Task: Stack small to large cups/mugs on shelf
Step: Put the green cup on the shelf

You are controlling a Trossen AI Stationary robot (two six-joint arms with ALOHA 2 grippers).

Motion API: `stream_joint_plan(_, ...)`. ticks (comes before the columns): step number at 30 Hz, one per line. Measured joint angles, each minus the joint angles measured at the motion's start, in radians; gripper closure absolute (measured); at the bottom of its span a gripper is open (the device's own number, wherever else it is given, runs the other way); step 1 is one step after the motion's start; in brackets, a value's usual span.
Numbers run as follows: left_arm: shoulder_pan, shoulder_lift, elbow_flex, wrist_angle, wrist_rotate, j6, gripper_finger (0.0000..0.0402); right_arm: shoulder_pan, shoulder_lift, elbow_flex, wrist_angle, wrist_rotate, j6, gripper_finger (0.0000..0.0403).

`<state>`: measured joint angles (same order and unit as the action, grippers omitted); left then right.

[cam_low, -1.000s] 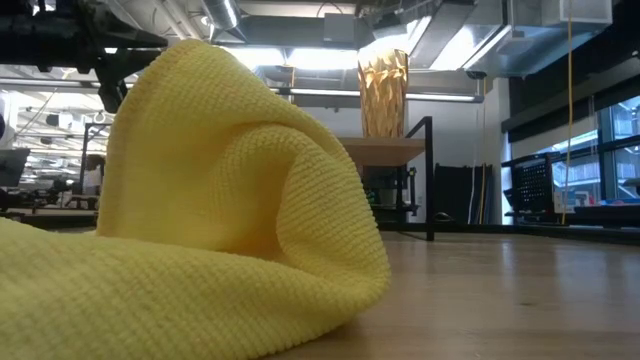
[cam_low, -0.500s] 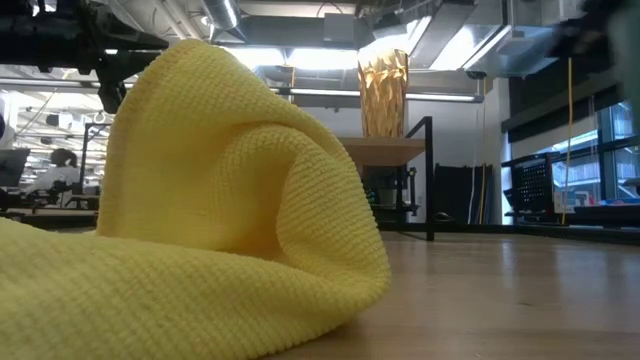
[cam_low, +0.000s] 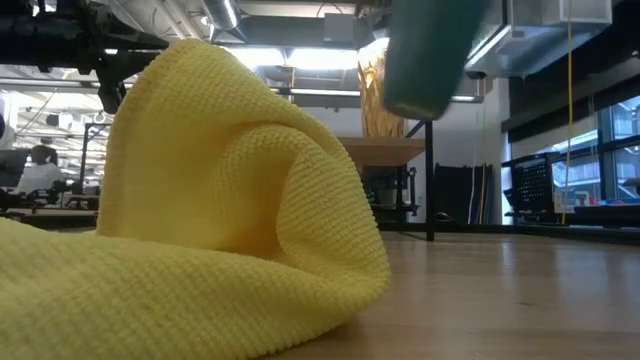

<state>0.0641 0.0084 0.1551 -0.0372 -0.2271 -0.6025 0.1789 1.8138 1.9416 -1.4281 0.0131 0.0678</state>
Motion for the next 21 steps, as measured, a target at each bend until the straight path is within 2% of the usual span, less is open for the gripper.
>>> stream_joint_plan(6, 0.000, 0.000, 0.000, 0.000, 0.000, 0.000, 0.0331, -0.087, 0.205, 0.346, -0.127, 0.022, -0.047, 0.0394)
stream_joint_plan(8, 0.000, 0.000, 0.000, 0.000, 0.000, -0.001, 0.0331, -0.116, 0.249, 0.419, -0.131, 0.022, -0.036, 0.0395)
stream_joint_plan(12, 0.000, 0.000, 0.000, 0.000, 0.001, -0.001, 0.0331, -0.172, 0.233, 0.353, -0.068, 0.000, 0.047, 0.0394)
stream_joint_plan(16, 0.000, 0.000, 0.000, -0.001, 0.002, 0.000, 0.0331, -0.180, 0.230, 0.373, -0.008, 0.162, 0.090, 0.0394)
stream_joint_plan(21, 0.000, 0.000, 0.000, -0.008, 0.003, 0.002, 0.0331, -0.196, 0.224, 0.416, 0.092, 0.225, 0.230, 0.0395)
